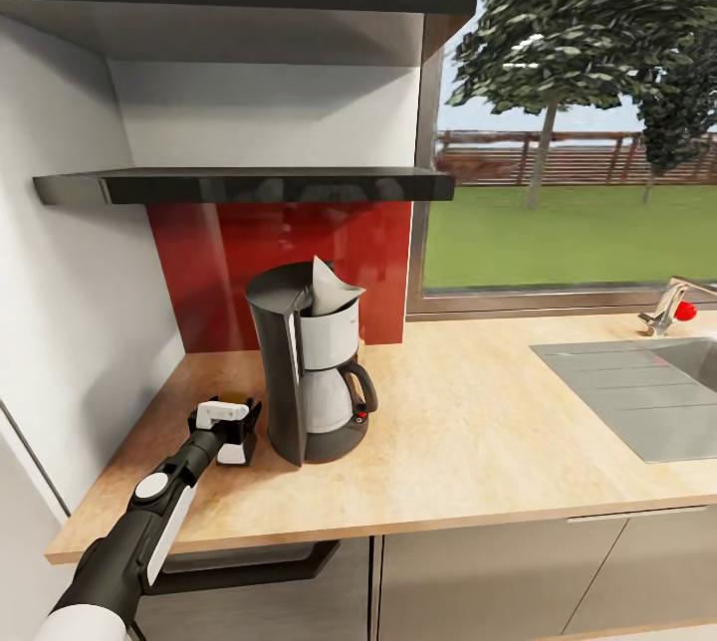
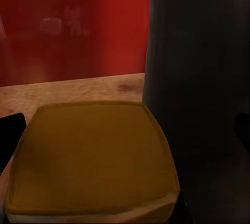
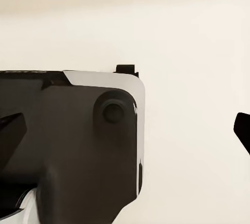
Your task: Set up a coffee station on the kitchen countertop: keep the coffee maker on the countertop, move the bottle of coffee from the kitchen shelf to the counter next to the coffee maker, place a paper coffee filter on top of the coffee maker, put the saucer next to the coffee maker with the coffee cup on the saucer, and place the electric kettle next to the coffee maker.
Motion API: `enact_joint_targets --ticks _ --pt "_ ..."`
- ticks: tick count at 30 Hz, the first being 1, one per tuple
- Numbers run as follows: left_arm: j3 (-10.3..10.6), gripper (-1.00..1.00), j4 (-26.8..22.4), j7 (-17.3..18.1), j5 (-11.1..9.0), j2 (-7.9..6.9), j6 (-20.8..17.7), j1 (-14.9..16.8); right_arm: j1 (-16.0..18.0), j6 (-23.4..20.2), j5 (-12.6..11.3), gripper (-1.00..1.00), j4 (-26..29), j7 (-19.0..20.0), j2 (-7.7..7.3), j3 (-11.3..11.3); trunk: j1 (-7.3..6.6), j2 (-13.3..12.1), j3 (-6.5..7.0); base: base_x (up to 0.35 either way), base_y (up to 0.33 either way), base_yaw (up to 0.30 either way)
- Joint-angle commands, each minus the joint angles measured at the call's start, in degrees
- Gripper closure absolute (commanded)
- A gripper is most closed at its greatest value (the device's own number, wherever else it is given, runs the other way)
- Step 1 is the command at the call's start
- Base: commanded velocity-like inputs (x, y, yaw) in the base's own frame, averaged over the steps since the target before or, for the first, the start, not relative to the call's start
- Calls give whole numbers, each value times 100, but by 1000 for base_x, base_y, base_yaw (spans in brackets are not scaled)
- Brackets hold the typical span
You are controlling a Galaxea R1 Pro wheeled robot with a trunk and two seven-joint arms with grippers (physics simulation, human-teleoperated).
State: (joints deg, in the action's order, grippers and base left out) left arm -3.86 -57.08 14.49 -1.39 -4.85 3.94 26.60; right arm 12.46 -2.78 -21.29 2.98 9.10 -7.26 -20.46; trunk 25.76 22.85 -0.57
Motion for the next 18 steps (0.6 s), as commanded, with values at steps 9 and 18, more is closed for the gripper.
enact_joint_targets --ticks 9,18 --pt "-10 -100 5 42 -11 2 10 4 2 -29 -60 -100 10 13 -4 -45 3 7 -6 0 0 0" --pt "-10 -100 13 39 -2 2 10 3 1 -29 -60 -100 10 13 -4 -45 3 7 -6 0 0 0"
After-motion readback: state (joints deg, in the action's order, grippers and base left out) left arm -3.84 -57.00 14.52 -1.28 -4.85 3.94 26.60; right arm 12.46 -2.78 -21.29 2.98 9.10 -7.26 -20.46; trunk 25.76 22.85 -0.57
